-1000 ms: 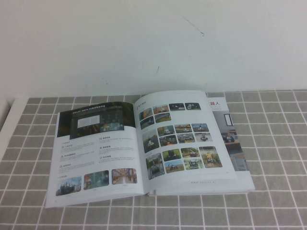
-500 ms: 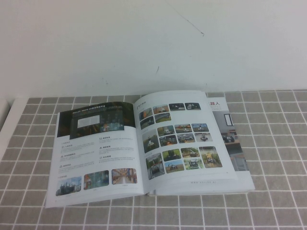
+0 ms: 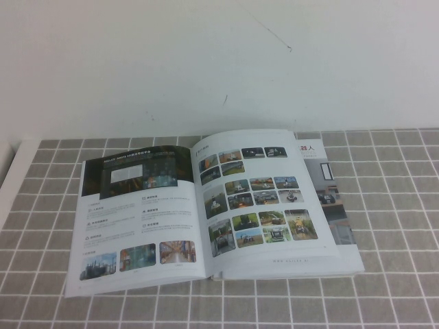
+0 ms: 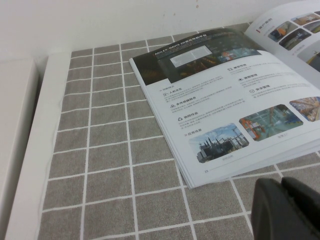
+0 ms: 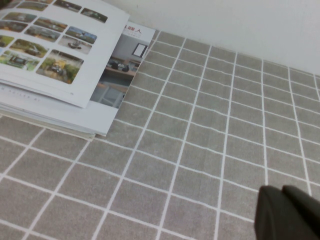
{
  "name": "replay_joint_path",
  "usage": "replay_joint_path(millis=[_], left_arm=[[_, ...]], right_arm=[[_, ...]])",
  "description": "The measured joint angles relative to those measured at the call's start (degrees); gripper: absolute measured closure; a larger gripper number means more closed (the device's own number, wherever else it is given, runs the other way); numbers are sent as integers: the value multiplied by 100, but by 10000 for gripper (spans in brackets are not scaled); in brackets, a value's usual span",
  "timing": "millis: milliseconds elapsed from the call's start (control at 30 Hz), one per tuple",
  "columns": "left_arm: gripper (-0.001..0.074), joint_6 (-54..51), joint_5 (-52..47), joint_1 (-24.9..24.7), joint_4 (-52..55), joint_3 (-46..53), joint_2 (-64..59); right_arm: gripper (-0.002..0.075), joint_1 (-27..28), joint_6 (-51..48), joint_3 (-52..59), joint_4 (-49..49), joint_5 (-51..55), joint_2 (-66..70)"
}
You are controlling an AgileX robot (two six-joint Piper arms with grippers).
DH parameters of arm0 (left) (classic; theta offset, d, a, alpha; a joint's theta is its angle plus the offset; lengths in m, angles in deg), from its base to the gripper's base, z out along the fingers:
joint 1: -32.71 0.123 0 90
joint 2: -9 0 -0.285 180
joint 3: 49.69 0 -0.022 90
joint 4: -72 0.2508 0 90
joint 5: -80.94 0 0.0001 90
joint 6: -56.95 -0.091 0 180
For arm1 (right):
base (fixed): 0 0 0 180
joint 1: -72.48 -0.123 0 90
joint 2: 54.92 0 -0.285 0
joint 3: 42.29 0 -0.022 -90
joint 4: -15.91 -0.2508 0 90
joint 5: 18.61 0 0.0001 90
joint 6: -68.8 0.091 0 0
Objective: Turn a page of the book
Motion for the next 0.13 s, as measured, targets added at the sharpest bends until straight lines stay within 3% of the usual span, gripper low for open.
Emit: replay_joint_path(millis=[133], left_arm=[[738,0,0,0,0,0,0]], right_arm=[[727,0,0,0,0,0,0]])
